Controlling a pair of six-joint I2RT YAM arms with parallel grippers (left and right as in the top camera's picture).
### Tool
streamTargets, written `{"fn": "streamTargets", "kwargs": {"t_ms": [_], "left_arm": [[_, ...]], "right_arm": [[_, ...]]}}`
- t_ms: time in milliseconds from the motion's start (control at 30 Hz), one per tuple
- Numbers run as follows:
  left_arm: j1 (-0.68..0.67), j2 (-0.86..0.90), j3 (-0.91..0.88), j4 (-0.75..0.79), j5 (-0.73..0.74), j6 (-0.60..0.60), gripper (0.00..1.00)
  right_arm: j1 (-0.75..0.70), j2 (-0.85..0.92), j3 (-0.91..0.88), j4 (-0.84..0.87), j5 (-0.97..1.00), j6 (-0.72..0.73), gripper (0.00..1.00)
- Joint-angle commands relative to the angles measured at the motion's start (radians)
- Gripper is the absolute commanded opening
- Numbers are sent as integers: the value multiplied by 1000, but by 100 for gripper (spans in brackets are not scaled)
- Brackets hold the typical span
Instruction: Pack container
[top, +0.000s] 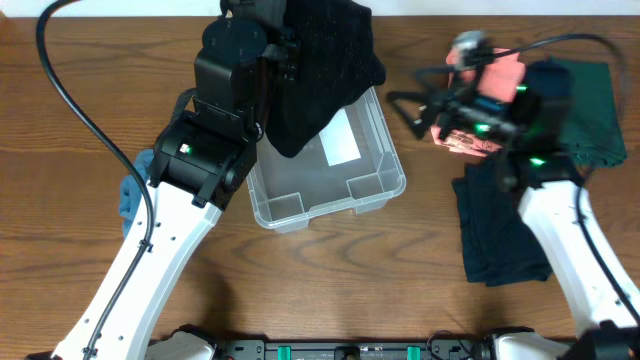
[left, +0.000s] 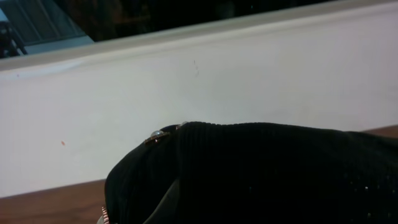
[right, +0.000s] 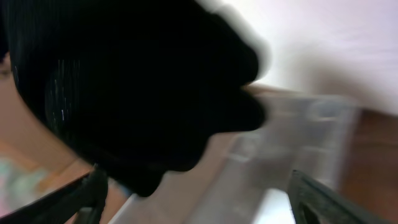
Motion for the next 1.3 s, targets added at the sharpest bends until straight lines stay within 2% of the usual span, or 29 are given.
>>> {"fn": "streamTargets", "kwargs": {"t_ms": [0,100,167,267,400,533,633,867,1000,1167,1267], "left_arm": [[-2,-2,33,65,-8,10,6],[-2,16,33,118,-11,82,6],[-2,24,33,164,-17,137,6],[-3,28,33,218,-10,145,6],[-7,36,33,225,-9,141,6],[-10,45,33,224,-9,137,6],[-10,46,33,231,-21,144,6],[-8,46,33,314,-182,306,6],[-8,47,33,339,-208,306,6],[-3,48,33,381,-298,323,6],[-3,48,33,373,-309,260,6]], "right_arm": [[99,36,13,13,-120,-3,82],[161,41,13,7,-101,-23,70],[185,41,13,-3,-96,-22,69],[230,45,12,-13,-96,-23,65],[305,55,11,-29,-22,-64,43],[361,72,11,-38,117,-63,31],[390,80,11,-19,120,-63,30],[401,80,11,-17,40,-59,26],[401,80,11,-8,-7,-35,20],[401,80,11,-3,-22,-36,19],[400,80,11,13,27,-37,12]]}}
